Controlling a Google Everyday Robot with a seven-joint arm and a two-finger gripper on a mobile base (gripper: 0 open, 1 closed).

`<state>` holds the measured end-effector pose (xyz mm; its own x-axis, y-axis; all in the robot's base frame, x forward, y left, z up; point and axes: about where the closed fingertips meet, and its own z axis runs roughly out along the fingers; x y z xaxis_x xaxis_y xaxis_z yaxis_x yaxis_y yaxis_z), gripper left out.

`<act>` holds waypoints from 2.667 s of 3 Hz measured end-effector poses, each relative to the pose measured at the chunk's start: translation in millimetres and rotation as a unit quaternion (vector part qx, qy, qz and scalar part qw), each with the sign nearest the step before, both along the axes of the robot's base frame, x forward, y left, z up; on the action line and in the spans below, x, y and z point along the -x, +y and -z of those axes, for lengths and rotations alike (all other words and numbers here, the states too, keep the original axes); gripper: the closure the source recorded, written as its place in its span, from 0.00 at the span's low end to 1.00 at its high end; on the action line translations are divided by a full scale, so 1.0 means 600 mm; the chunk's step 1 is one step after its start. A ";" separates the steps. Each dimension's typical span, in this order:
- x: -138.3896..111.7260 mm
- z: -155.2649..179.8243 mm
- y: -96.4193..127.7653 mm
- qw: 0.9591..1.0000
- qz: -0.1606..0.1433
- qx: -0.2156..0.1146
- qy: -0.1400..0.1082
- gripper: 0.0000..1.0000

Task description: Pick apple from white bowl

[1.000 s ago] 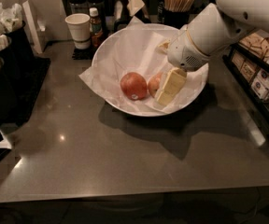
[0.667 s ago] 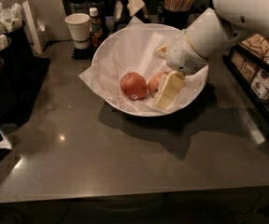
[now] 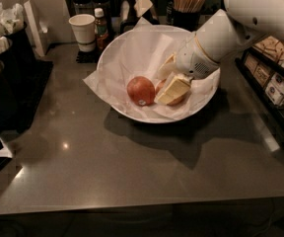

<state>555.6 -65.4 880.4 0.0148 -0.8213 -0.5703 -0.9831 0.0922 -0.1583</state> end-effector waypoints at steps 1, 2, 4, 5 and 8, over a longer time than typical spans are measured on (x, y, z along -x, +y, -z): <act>-0.015 0.005 -0.008 1.000 -0.001 0.005 0.000 0.15; -0.027 0.011 -0.017 1.000 0.000 0.004 -0.005 0.00; -0.039 0.038 -0.018 1.000 -0.003 -0.022 -0.013 0.00; -0.043 0.053 -0.011 0.999 -0.007 -0.040 -0.016 0.00; -0.042 0.069 0.002 0.998 -0.004 -0.064 -0.028 0.44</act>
Offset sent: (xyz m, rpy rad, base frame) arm 0.0248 -0.0201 -0.0092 -0.0066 -0.0271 -0.0077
